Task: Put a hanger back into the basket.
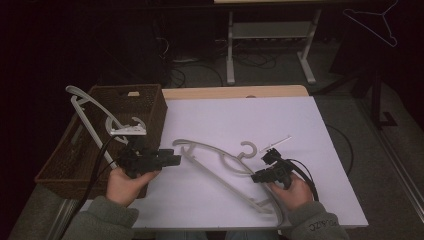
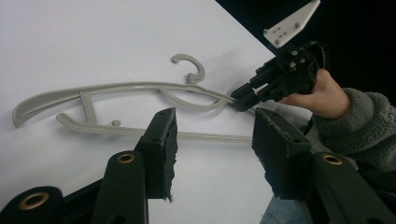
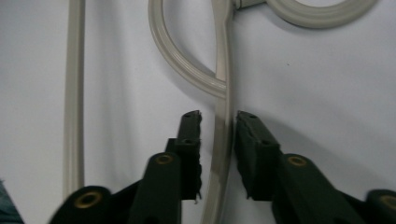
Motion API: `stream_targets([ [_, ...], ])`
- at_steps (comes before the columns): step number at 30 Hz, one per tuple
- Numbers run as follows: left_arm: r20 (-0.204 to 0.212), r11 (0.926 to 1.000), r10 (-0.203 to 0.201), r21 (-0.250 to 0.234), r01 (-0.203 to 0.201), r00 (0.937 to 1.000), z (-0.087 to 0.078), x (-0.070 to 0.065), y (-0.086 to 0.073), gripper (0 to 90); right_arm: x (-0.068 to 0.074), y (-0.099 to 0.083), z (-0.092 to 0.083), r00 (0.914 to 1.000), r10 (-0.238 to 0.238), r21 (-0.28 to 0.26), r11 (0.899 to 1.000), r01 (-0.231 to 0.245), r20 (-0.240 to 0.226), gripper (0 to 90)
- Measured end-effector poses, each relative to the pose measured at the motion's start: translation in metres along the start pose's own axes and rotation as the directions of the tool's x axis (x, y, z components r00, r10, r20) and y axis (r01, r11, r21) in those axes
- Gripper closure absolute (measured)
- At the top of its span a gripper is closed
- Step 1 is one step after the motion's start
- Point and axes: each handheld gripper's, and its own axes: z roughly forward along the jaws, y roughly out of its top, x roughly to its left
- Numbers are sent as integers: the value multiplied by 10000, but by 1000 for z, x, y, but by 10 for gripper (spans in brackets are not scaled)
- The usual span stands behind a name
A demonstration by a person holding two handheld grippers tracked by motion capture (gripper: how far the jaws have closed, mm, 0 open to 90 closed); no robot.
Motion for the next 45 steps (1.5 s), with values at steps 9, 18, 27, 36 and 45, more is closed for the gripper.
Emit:
stream_targets([
  [9, 103, 10000, -70, 40, 70, 9999, 4, 0, 0, 494, 1, 17, 11, 9960, -875, 409, 9954, 868, 159, 694],
  [18, 228, 9997, -76, 212, 71, 9997, 12, -3, -6, 490, -2, 18, 10, 9995, -276, 719, 9971, 265, 147, 813],
  [27, 208, 9989, -182, 443, 172, 9996, 27, -5, -13, 487, -2, 14, -9, 9987, 502, -101, 9987, -501, 70, 815],
  [36, 56, 9953, -861, 445, 857, 9963, 58, -4, -19, 483, 4, 15, -25, 9971, 748, -1087, 9912, -761, -164, 815],
  [45, 136, 9856, -1687, -48, 1688, 9856, 78, -4, -24, 493, 24, 28, -36, 9996, 286, -1693, 9851, -293, -67, 815],
])
